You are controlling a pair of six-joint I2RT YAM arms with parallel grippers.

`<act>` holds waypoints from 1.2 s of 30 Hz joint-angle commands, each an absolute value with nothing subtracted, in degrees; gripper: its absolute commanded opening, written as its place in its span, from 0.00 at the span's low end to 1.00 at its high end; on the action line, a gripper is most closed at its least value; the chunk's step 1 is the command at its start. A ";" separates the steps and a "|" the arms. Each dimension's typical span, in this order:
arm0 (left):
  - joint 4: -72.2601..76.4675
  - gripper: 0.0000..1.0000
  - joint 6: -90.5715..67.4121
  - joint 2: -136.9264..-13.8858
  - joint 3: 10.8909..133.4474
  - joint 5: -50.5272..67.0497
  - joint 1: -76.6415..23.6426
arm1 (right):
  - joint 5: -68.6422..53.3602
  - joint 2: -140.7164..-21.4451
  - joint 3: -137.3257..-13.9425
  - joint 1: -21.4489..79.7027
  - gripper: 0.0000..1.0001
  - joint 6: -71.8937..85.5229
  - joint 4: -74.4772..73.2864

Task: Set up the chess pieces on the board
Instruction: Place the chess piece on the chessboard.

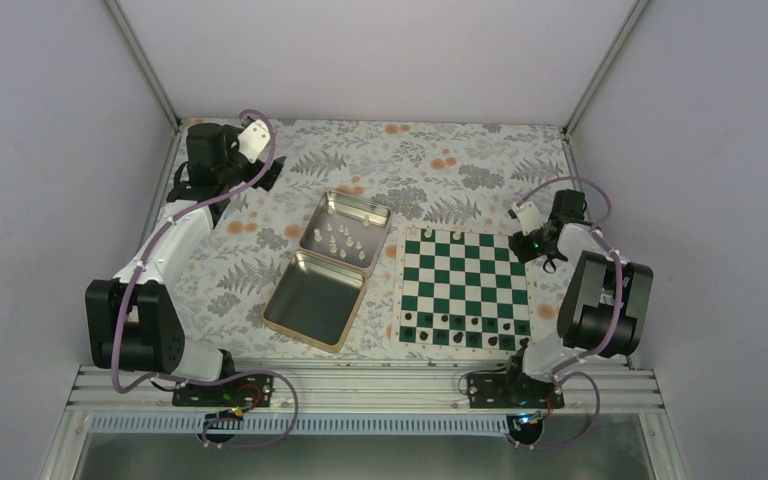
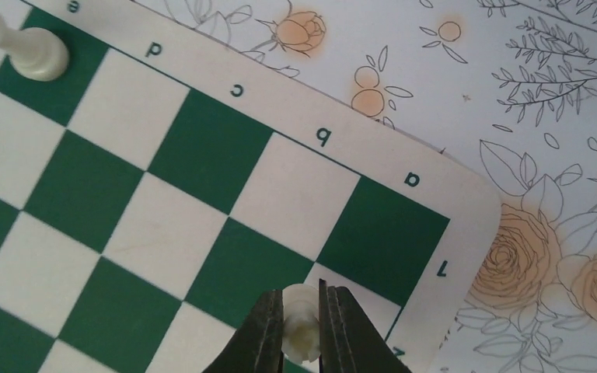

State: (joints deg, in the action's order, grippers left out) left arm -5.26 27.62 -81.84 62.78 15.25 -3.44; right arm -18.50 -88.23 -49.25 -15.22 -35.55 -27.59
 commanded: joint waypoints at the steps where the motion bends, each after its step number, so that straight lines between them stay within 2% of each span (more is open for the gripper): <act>1: -5.20 1.00 27.20 -81.55 63.19 15.82 -3.52 | -20.03 -91.39 -52.01 -16.71 0.08 -36.93 -24.26; 36: -5.62 1.00 27.38 -82.05 63.47 15.85 -3.54 | -22.36 -100.48 -57.83 -18.56 0.11 -38.24 -25.52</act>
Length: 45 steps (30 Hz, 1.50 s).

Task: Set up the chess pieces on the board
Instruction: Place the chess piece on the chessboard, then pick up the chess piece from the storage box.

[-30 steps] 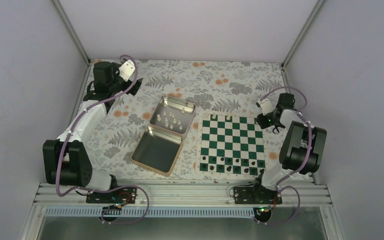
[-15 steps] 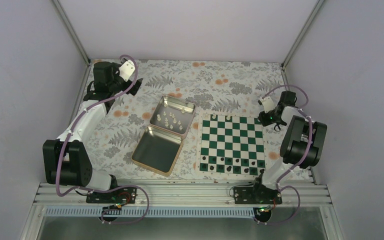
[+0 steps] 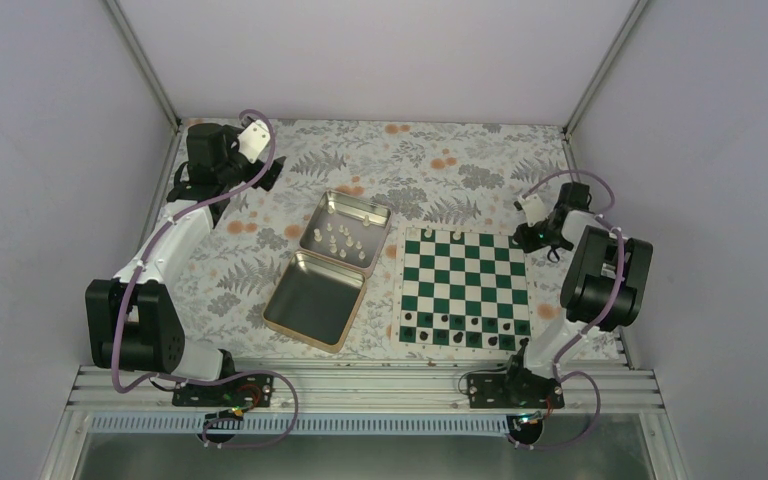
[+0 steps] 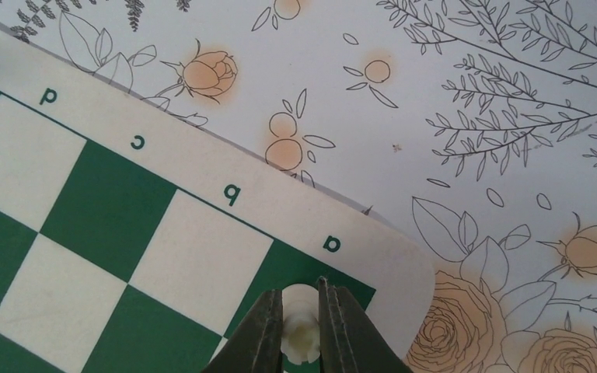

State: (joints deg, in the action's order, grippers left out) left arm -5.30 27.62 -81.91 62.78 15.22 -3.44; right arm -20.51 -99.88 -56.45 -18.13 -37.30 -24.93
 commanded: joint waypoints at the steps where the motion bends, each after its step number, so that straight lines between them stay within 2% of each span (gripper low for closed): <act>1: -5.62 1.00 27.42 -82.11 63.52 15.88 -3.53 | -22.38 -100.54 -57.95 -18.56 0.12 -38.32 -25.71; 16: -5.63 1.00 27.64 -81.92 63.52 15.96 -3.52 | -21.19 -96.74 -58.99 -18.55 0.31 -39.41 -27.68; 22: -5.44 1.00 27.60 -81.72 63.51 15.73 -3.52 | -21.72 -92.39 -66.20 -15.62 0.40 -39.46 -34.41; 28: -5.39 1.00 27.60 -81.52 63.47 15.30 -3.52 | -21.74 -94.74 -80.46 -1.23 0.43 -36.63 -41.59; 36: -5.36 1.00 27.60 -81.73 63.39 15.25 -3.52 | -26.26 -108.52 -98.70 19.47 0.42 -33.61 -46.68; 45: -5.36 1.00 27.60 -81.72 63.22 15.37 -3.52 | -21.05 -120.31 -105.60 31.59 0.39 -34.64 -48.43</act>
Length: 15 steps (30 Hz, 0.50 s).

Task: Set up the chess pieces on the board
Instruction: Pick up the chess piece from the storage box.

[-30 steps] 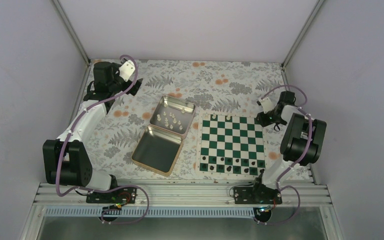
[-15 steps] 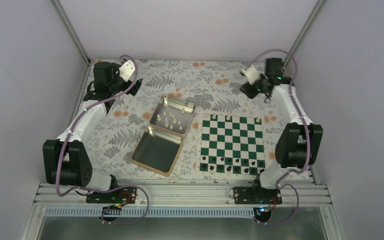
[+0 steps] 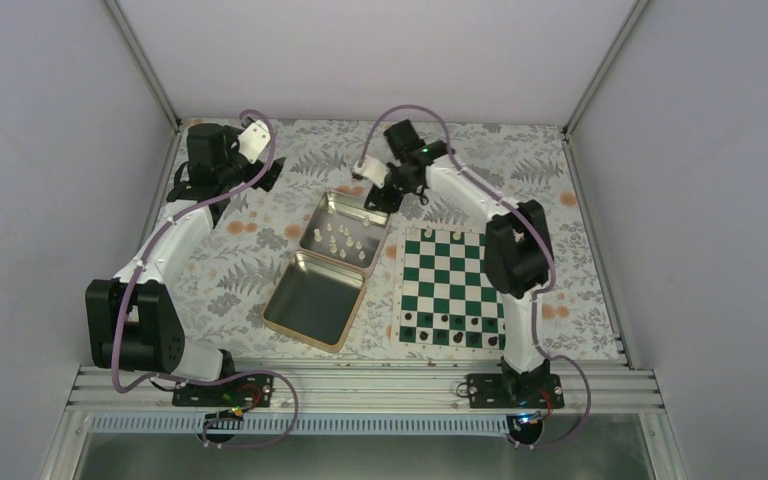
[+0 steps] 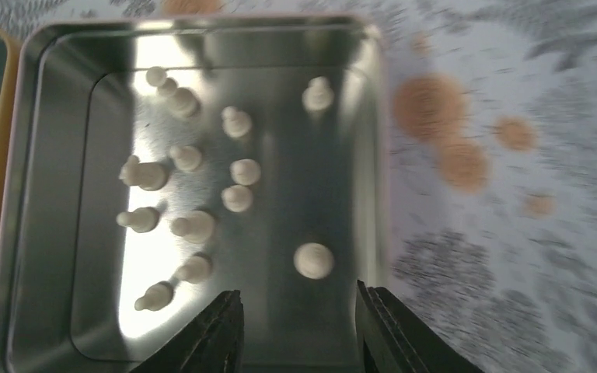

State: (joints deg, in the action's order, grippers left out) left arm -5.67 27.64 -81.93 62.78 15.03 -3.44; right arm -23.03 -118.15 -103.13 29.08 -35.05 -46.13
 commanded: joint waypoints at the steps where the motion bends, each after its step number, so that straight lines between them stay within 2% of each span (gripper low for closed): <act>1: -5.36 1.00 27.60 -81.69 63.22 15.50 -3.53 | -20.89 -121.11 -106.09 31.91 0.39 -34.62 -48.69; 15: -5.24 1.00 27.68 -81.55 62.93 15.74 -3.47 | -17.15 -124.20 -104.50 33.12 0.38 -34.77 -46.53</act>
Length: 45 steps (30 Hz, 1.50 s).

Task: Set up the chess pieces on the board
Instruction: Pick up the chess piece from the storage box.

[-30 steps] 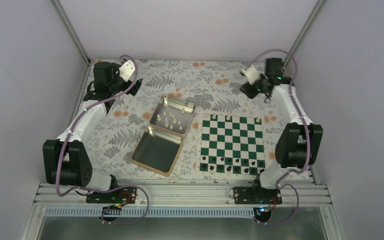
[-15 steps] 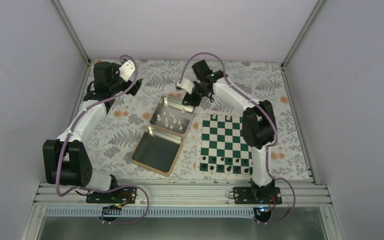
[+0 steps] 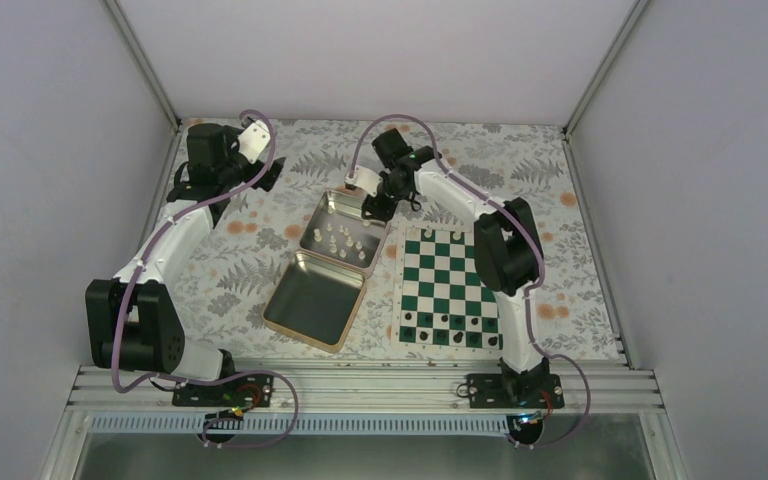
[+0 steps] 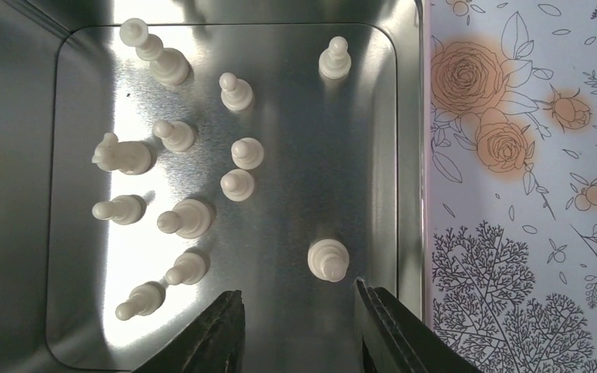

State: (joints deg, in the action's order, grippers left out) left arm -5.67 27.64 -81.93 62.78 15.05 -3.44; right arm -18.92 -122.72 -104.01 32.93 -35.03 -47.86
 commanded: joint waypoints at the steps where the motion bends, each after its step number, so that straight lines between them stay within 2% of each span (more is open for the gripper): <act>1: -5.20 1.00 27.68 -81.47 62.89 15.76 -3.52 | -16.90 -124.46 -104.59 33.25 0.38 -34.76 -46.42; 34: -4.88 1.00 27.69 -81.56 62.23 16.47 -3.52 | -12.86 -129.46 -106.25 35.42 0.36 -35.46 -44.75; 45: -4.92 1.00 27.69 -81.74 62.24 16.50 -3.57 | -12.57 -129.09 -105.44 35.51 0.13 -34.88 -43.52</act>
State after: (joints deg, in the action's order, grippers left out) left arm -5.67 27.66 -81.93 62.67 15.27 -3.44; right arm -12.82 -128.97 -104.64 34.85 -35.27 -44.60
